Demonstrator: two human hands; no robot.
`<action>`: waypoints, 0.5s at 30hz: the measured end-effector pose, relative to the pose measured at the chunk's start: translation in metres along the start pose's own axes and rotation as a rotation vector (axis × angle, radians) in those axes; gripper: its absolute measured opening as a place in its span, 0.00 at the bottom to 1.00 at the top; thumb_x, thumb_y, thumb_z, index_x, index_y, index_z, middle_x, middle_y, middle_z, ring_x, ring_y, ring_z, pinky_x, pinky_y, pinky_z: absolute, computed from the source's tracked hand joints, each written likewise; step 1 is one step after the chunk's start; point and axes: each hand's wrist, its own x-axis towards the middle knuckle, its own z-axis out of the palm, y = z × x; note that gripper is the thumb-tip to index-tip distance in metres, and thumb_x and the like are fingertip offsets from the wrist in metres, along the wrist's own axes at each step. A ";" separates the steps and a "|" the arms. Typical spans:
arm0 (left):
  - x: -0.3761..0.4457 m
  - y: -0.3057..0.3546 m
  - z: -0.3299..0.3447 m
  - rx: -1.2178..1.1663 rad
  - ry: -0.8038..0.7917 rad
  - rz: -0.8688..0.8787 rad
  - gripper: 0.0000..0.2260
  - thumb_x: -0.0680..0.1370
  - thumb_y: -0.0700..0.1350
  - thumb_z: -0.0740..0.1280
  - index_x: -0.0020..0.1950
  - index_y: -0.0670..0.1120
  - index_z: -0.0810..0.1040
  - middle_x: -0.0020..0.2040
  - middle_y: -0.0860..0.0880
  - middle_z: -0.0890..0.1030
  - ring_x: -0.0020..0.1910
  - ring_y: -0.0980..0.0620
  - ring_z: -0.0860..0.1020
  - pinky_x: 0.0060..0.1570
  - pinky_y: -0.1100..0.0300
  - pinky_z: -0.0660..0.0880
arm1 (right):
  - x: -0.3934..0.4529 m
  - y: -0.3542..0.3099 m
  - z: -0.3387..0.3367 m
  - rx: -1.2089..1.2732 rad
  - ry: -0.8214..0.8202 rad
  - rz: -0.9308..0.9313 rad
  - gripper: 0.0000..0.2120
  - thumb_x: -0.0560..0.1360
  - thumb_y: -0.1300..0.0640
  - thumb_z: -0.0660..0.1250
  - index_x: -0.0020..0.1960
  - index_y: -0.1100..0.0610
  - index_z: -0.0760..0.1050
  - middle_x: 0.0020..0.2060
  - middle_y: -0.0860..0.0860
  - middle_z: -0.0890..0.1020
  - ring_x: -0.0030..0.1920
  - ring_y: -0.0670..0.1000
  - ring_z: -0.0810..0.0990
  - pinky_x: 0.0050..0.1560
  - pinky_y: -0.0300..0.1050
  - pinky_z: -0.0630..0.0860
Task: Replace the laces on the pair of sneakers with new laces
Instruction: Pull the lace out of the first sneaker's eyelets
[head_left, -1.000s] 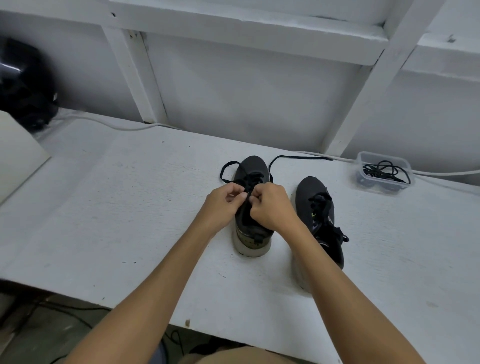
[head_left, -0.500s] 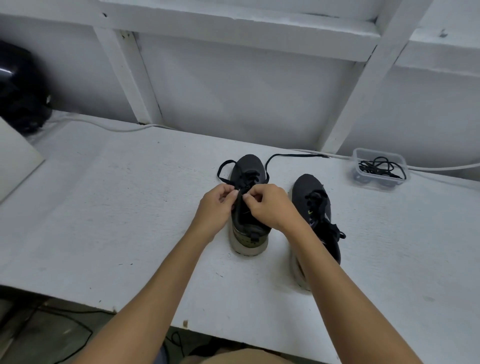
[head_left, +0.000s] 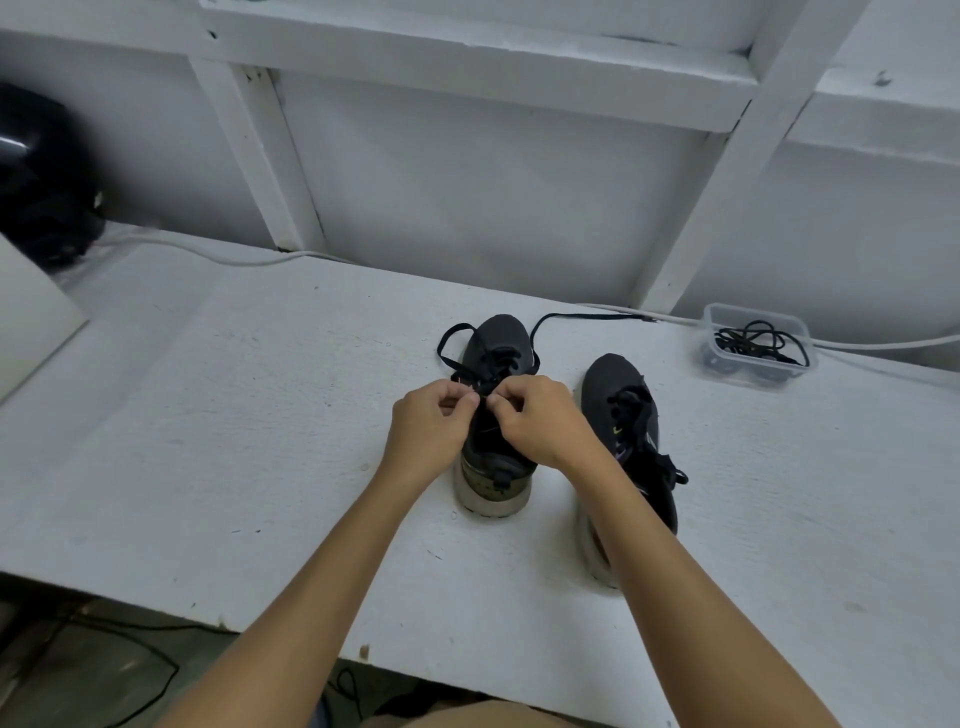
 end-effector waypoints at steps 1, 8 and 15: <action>0.001 0.000 0.000 -0.016 -0.017 -0.036 0.05 0.80 0.47 0.68 0.53 0.49 0.83 0.46 0.56 0.83 0.46 0.63 0.80 0.40 0.73 0.73 | 0.000 0.000 0.001 0.001 0.001 0.002 0.10 0.81 0.55 0.64 0.47 0.58 0.82 0.39 0.52 0.84 0.38 0.48 0.78 0.35 0.34 0.70; -0.007 -0.005 0.007 -0.011 0.071 0.074 0.05 0.81 0.44 0.67 0.54 0.47 0.82 0.46 0.55 0.83 0.45 0.66 0.78 0.44 0.75 0.73 | 0.002 -0.006 0.005 -0.007 0.044 0.016 0.16 0.80 0.56 0.65 0.33 0.53 0.70 0.28 0.48 0.75 0.29 0.45 0.71 0.29 0.31 0.66; -0.008 -0.007 0.006 0.043 0.077 0.207 0.05 0.80 0.42 0.68 0.52 0.46 0.84 0.46 0.57 0.83 0.47 0.67 0.78 0.45 0.74 0.73 | 0.001 -0.006 0.002 -0.006 0.048 -0.017 0.13 0.79 0.57 0.65 0.36 0.56 0.76 0.30 0.51 0.79 0.31 0.47 0.73 0.31 0.33 0.65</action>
